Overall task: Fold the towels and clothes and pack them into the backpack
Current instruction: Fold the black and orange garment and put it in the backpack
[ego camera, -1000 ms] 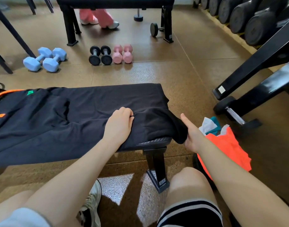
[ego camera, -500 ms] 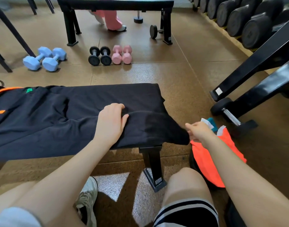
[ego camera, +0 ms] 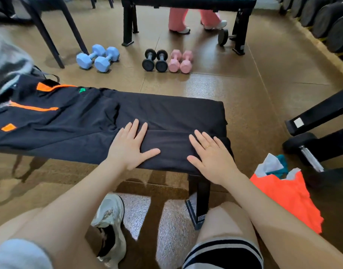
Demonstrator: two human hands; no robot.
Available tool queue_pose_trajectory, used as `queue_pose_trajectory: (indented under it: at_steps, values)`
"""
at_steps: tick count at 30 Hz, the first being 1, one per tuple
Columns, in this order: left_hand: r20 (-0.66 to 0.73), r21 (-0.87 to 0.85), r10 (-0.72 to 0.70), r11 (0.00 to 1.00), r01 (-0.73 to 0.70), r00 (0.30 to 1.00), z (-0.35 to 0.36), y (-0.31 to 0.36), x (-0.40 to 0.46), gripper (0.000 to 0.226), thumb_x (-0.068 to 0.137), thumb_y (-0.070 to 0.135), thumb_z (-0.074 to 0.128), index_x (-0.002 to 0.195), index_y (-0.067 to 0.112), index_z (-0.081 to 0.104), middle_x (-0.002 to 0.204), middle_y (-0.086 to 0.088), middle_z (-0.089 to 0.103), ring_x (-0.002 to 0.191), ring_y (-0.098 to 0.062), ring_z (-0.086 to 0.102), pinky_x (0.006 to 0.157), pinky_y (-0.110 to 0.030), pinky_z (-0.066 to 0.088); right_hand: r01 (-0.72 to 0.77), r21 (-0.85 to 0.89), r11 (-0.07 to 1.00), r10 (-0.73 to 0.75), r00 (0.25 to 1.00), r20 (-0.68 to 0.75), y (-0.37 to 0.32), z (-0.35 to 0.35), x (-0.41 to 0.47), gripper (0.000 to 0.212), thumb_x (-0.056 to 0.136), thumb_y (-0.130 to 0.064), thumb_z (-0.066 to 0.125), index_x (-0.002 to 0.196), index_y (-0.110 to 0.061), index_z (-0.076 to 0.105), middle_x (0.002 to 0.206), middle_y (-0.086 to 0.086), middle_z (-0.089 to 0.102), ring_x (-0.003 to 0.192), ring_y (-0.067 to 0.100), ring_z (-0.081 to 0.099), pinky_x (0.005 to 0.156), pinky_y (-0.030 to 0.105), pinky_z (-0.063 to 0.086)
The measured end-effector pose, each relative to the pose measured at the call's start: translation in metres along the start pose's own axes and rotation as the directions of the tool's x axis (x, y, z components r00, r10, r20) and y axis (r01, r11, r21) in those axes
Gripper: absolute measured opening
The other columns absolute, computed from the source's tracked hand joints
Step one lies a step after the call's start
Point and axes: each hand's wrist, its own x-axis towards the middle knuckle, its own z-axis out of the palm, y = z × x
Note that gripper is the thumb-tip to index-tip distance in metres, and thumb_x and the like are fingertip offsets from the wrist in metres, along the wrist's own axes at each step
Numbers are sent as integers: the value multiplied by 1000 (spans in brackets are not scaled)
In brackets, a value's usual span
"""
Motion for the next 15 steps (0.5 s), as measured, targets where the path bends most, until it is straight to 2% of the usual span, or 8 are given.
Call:
queue_pose_trajectory:
  at_steps: [3,5,8,10,12,15]
  values:
    - [27,22,-116,993,116,993,-4,-18,2,86,80,77,6,149,25,6,157,-10,2,144,-26,4,117,-39,7,-151,-13,988,151,988,29,4,-7,-5,75,90,-63,3,151,-19,7,159,-2,3,146,15,2,117,35,3]
    - [45,11,-105,994,105,993,-11,-21,6,70,91,63,18,149,24,12,157,-10,9,143,-25,11,116,-39,12,-158,30,987,159,987,-11,-7,-17,5,71,94,-59,9,150,-16,17,158,1,11,146,15,8,117,36,7]
    - [-166,-208,-75,977,39,983,-28,-31,14,47,98,38,33,138,16,40,144,-6,41,131,-25,39,106,-38,32,16,171,985,5,993,-119,-42,-35,36,62,96,-53,19,146,-18,30,156,1,21,144,16,18,117,34,11]
    - [-299,-290,-98,957,7,949,-37,-47,22,37,98,25,36,131,12,48,137,-6,49,125,-25,45,101,-38,36,89,275,957,-48,987,-151,-66,-41,62,52,98,-44,32,143,-16,37,154,2,27,142,16,23,116,31,15]
    - [-308,-295,-131,955,36,942,-41,-70,32,39,98,20,37,134,8,45,143,-9,43,132,-24,38,108,-35,30,96,409,907,-50,991,-121,-86,-44,92,49,99,-40,35,141,-15,39,153,2,30,141,16,24,114,28,17]
    - [-155,-180,-152,976,123,976,-37,-112,44,50,99,25,35,144,5,27,154,-12,21,141,-27,20,115,-35,16,90,532,842,-95,995,-18,-115,-48,139,49,100,-37,33,143,-14,34,154,2,26,142,15,19,114,28,14]
